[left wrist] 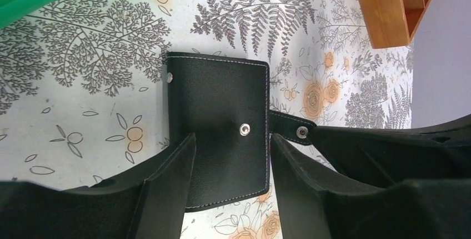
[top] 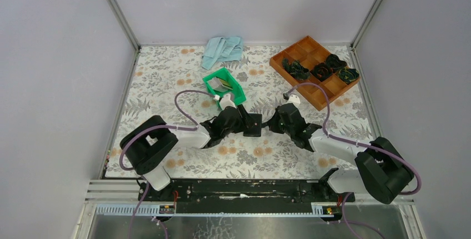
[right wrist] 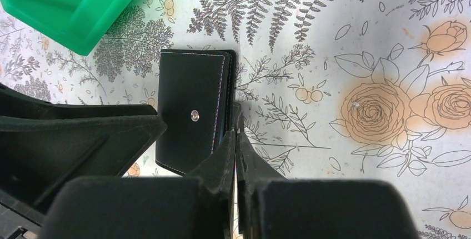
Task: Put the credit cards into the card holder
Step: Close the card holder at the center of the board.
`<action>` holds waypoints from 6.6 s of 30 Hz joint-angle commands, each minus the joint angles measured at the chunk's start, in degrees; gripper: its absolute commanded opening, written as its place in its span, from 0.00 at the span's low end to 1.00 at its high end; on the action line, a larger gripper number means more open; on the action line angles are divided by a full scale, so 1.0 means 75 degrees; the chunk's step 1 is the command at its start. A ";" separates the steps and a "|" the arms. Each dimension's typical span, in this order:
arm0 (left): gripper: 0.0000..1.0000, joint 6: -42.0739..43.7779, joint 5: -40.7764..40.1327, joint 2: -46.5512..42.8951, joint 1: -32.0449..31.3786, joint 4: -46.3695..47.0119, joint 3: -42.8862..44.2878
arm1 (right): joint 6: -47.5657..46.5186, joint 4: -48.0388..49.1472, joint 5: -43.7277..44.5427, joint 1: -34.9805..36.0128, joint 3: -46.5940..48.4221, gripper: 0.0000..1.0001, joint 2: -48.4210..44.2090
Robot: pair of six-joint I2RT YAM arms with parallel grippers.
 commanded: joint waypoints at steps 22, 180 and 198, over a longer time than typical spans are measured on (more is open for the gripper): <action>0.54 0.0075 -0.0265 0.0060 0.0034 0.0736 -0.0876 | -0.0892 -0.0305 -0.0042 0.0049 0.0982 0.02 0.0482; 0.56 -0.0831 0.1027 0.1432 0.0628 0.3953 -0.0974 | -0.2246 -0.2153 -0.0621 0.0295 0.3386 0.04 0.3940; 0.55 -0.0722 0.0923 0.1402 0.0610 0.3815 -0.1002 | -0.2140 -0.2511 -0.1089 0.0369 0.3583 0.04 0.4799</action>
